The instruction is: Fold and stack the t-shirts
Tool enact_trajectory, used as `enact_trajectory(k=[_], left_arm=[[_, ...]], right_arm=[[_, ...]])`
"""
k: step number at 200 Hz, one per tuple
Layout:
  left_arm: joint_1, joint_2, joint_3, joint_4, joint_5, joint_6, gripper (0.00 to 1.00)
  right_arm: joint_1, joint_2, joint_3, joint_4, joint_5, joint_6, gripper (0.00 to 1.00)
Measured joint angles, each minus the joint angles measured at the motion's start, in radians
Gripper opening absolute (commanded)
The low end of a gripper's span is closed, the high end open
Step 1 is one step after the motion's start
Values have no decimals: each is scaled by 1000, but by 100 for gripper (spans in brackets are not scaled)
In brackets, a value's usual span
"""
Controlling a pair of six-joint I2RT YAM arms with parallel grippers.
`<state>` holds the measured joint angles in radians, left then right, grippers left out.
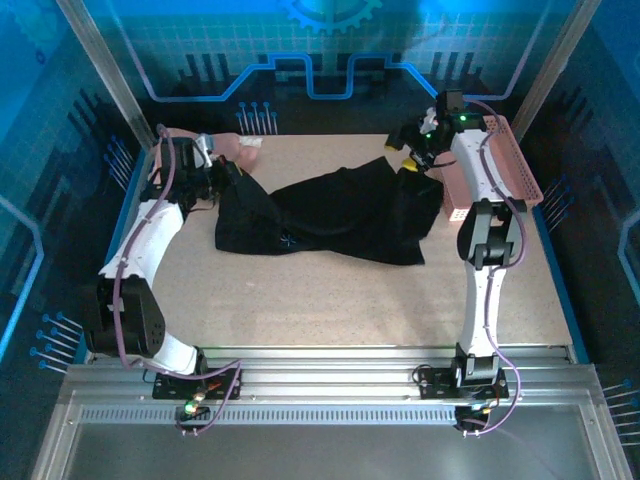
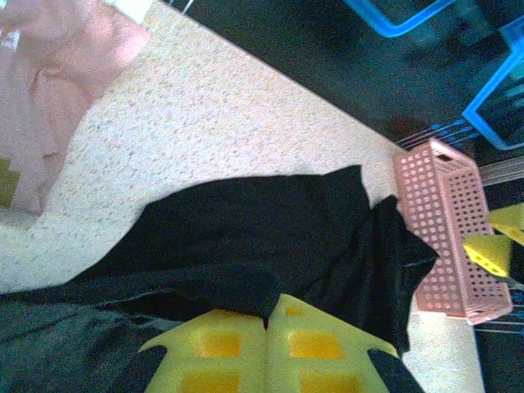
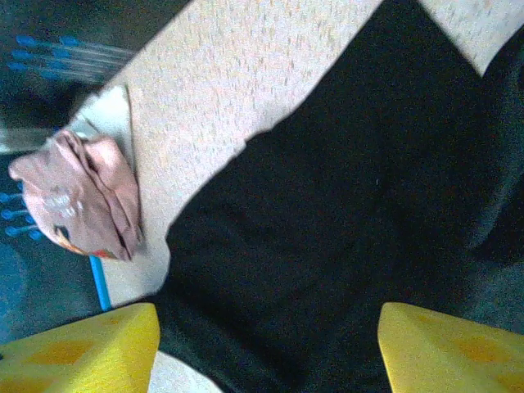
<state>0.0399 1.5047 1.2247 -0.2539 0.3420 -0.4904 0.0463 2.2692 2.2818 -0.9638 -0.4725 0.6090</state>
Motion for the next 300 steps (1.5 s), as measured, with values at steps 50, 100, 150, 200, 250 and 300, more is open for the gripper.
enact_trajectory(k=[50, 100, 150, 200, 250, 300], left_arm=[[-4, -54, -187, 37, -5, -1, 0], [-4, -139, -331, 52, 3, -8, 0], [-4, -173, -375, 57, 11, -6, 0], [-4, -186, -378, 56, 14, -4, 0], [-4, -201, -379, 53, 14, -3, 0], [-4, -203, -379, 53, 14, -3, 0]], right_arm=[[30, -657, -672, -37, 76, -59, 72], [-50, -823, -1204, 87, 47, 16, 64], [-110, -630, -1268, 261, 62, 65, 55], [-113, -546, -1268, 341, 93, 111, 52], [-113, -543, -1287, 355, 107, 129, 53], [-113, -512, -1292, 345, 130, 166, 28]])
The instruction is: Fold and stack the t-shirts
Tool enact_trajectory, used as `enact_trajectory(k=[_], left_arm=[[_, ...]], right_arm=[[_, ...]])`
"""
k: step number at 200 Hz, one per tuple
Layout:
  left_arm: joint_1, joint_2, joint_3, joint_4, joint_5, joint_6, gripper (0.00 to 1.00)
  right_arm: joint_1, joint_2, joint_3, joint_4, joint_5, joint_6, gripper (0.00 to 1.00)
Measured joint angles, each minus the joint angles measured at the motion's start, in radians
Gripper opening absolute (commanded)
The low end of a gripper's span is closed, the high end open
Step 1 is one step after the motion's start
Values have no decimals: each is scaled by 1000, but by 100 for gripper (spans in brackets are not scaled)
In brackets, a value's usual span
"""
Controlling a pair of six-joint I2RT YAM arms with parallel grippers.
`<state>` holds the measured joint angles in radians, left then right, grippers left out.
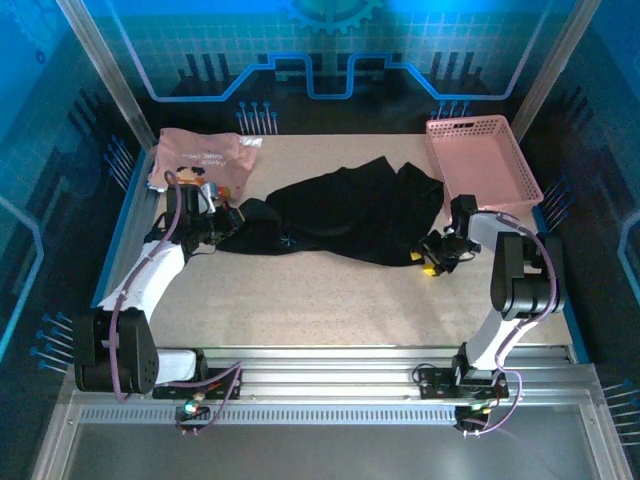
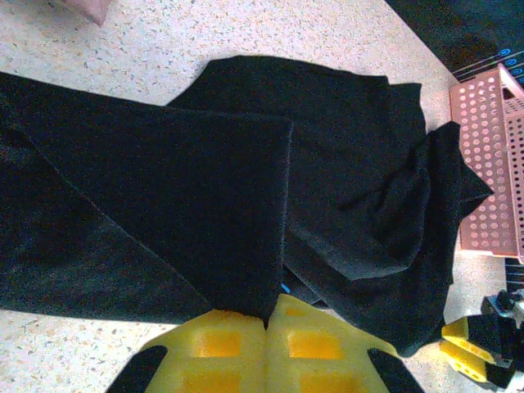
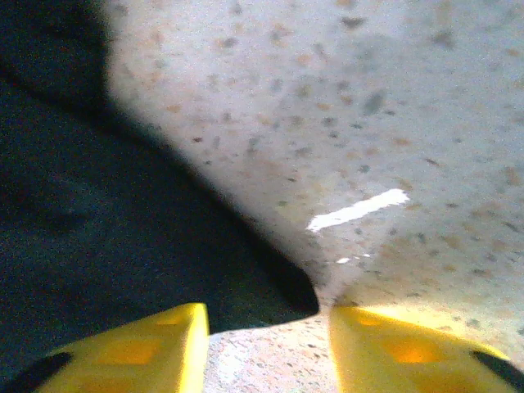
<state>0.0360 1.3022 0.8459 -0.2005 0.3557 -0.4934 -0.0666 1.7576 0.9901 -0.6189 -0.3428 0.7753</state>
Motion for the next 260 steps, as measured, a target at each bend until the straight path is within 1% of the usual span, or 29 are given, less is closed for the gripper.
enact_trajectory(k=[7, 17, 30, 56, 71, 102, 125, 154, 205, 232, 260], left_arm=[[0, 0, 0, 0, 0, 0, 0], [0, 0, 0, -1, 0, 2, 0], [0, -2, 0, -4, 0, 4, 0], [8, -22, 0, -25, 0, 7, 0], [25, -44, 0, -38, 0, 8, 0], [72, -73, 50, -97, 6, 27, 0], [97, -80, 117, -131, 20, 30, 0], [116, -84, 209, -170, 45, 29, 0], [137, -84, 383, -216, 90, 19, 0], [164, -84, 478, -221, 107, -28, 0], [175, -82, 593, -219, 126, -82, 0]], right_arm=[[0, 10, 13, -18, 10, 6, 19], [0, 29, 30, -41, 23, 6, 10], [0, 40, 48, -64, 31, 12, 0], [15, 38, 76, -5, 48, 18, 0], [15, 11, 98, -2, 53, 18, 0], [9, -125, 183, -34, 54, 6, 0], [-22, -241, 256, -48, 34, 2, 0], [-88, -346, 315, -90, -15, -13, 0], [-207, -440, 398, -169, -138, -16, 0], [-257, -473, 483, -174, -217, -8, 0], [-278, -506, 571, -165, -292, 24, 0]])
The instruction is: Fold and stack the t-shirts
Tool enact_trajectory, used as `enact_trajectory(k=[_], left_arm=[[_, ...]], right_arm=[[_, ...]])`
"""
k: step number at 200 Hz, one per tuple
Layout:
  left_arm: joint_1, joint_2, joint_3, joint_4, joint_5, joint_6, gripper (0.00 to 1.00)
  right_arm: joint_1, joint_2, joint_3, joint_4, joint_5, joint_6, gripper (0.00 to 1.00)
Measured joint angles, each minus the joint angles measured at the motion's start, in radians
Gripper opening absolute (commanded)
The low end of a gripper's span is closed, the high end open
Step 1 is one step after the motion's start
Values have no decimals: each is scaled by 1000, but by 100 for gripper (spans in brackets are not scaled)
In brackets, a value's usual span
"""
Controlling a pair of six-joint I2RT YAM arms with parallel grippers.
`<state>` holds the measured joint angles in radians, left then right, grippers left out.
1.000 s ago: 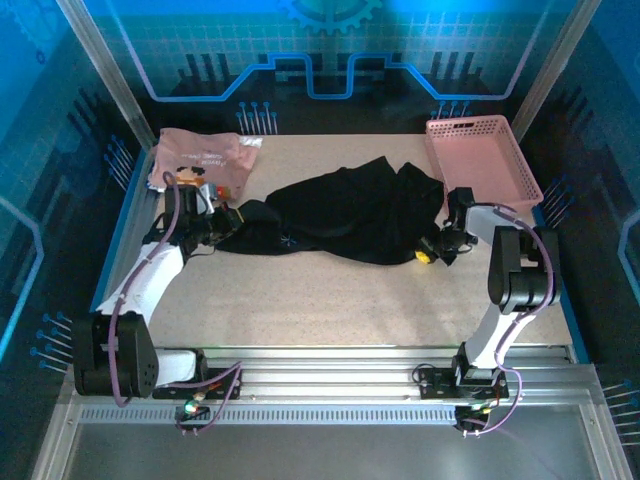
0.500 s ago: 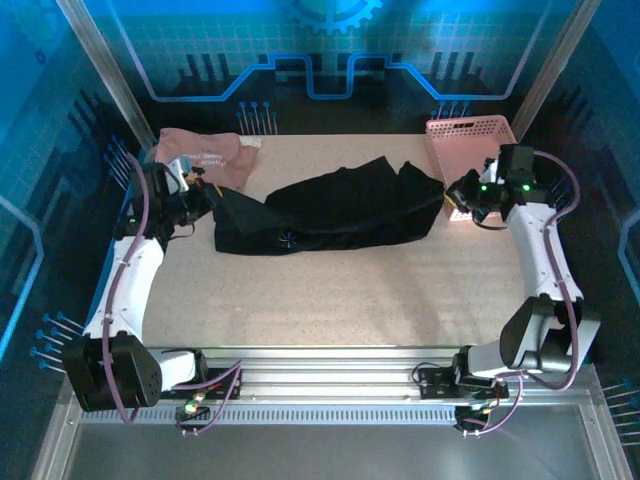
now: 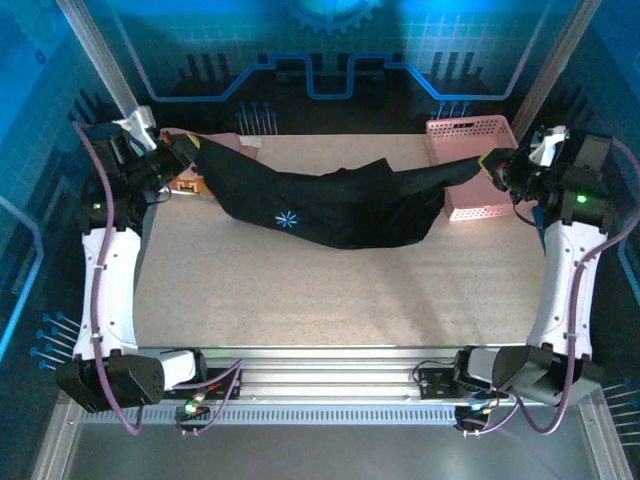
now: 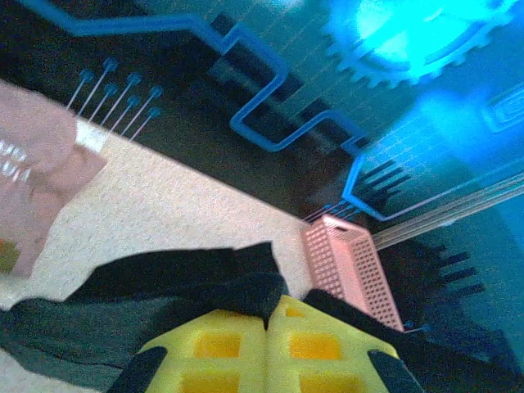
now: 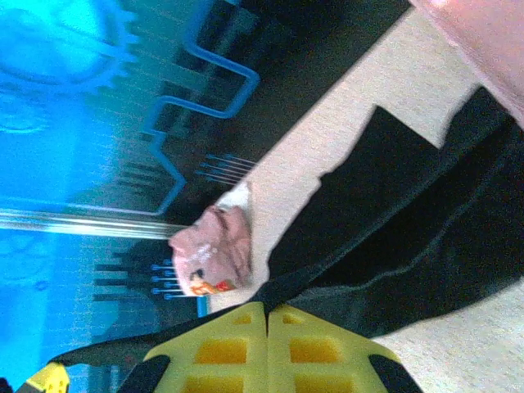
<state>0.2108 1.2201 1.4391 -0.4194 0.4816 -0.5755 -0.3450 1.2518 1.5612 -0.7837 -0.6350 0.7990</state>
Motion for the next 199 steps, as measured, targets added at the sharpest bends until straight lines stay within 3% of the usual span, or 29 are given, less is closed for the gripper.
enact_trajectory(k=[37, 105, 172, 199], left_arm=[[1, 5, 161, 35, 26, -29, 0], [2, -3, 233, 58, 69, -81, 0], [2, 50, 668, 143, 89, -138, 0], [2, 83, 779, 159, 88, -137, 0]], right_arm=[[-3, -2, 167, 18, -66, 32, 0], [-16, -14, 311, 35, -182, 119, 0], [-43, 100, 808, 74, -237, 236, 0], [-55, 147, 883, 88, -249, 274, 0]])
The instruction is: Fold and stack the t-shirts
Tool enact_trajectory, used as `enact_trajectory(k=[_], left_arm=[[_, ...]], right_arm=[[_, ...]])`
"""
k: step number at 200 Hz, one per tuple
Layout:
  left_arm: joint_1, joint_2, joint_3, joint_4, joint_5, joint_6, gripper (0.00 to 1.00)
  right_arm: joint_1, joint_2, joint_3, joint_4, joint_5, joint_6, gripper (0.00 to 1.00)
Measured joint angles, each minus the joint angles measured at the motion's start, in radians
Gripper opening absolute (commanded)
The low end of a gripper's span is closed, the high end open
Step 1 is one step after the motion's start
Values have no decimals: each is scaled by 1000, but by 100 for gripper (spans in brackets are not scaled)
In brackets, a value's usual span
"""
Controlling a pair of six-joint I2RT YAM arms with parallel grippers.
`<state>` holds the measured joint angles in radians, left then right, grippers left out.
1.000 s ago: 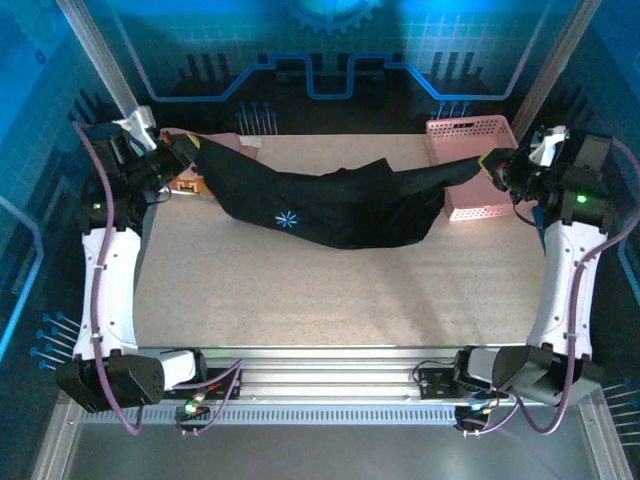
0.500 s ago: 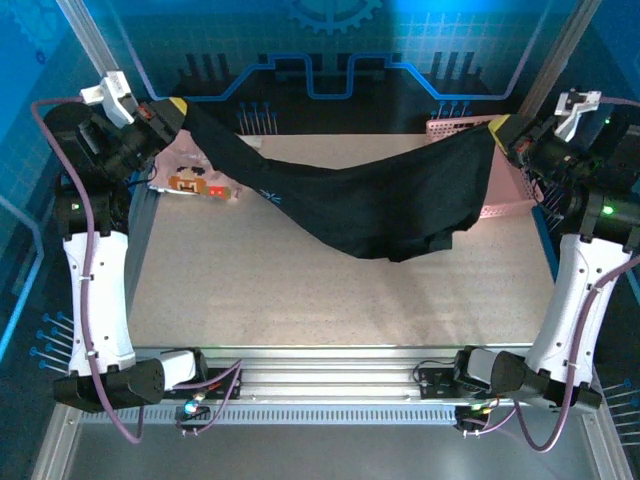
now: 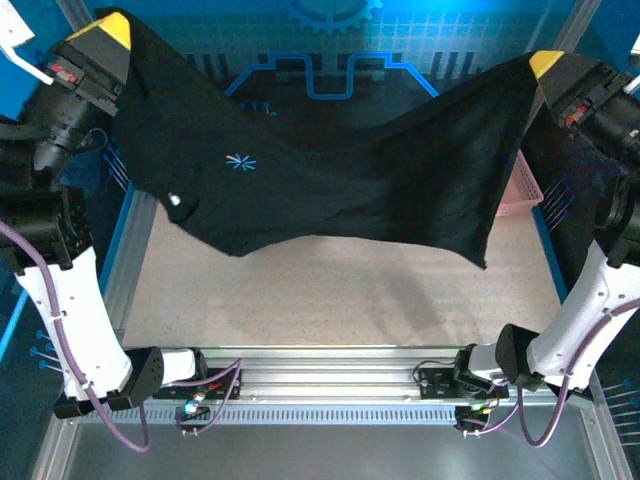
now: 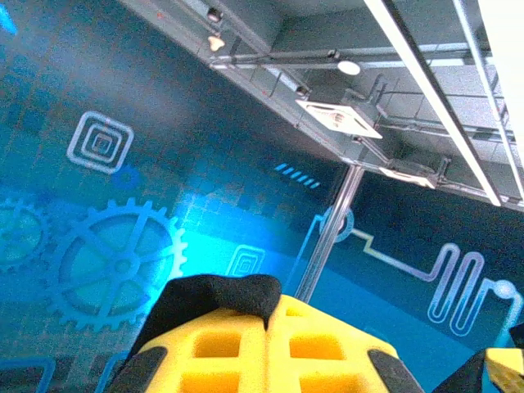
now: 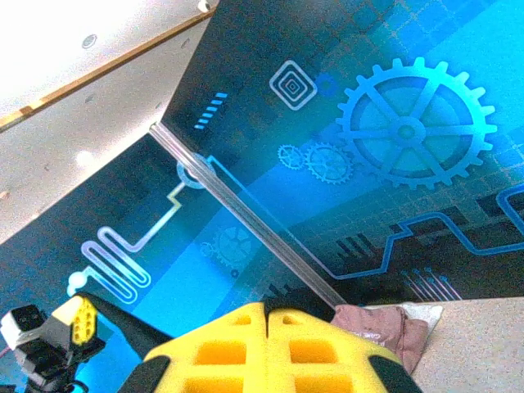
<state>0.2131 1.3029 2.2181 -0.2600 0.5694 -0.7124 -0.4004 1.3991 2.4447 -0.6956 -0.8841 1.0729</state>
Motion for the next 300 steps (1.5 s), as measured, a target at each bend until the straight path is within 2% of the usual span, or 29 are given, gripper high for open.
enact_trajectory(k=[24, 56, 70, 90, 118, 155, 171, 198, 225, 265, 287, 300], left_arm=[[0, 16, -1, 9, -3, 0, 0], [0, 66, -101, 84, -3, -43, 0], [-10, 116, -159, 151, -3, -89, 0], [-59, 240, -159, 175, -8, -111, 0], [-153, 529, 56, 84, -3, -95, 0], [-188, 930, 500, -47, 5, -125, 0], [-177, 1019, 579, -35, 5, -175, 0], [-134, 1029, 570, -11, 5, -228, 0], [-76, 984, 562, 43, 8, -251, 0], [-27, 882, 557, 122, 68, -254, 0], [-32, 779, 461, 157, 129, -238, 0], [-34, 682, 320, 189, 167, -217, 0]], right_arm=[[0, 29, -14, 6, -2, 12, 0], [7, 84, -65, 16, -2, 10, 0], [39, 129, -70, 16, 12, -9, 0], [102, 208, -76, 18, 24, -37, 0], [171, 399, -8, 33, 43, -56, 0], [200, 827, 364, 100, 61, 29, 0], [198, 964, 475, 161, 74, 105, 0], [195, 1012, 455, 239, 92, 193, 0], [182, 919, 351, 303, 88, 203, 0], [108, 768, 343, 305, 40, 163, 0], [71, 687, 331, 237, 11, 70, 0], [66, 619, 256, 171, -3, -13, 0]])
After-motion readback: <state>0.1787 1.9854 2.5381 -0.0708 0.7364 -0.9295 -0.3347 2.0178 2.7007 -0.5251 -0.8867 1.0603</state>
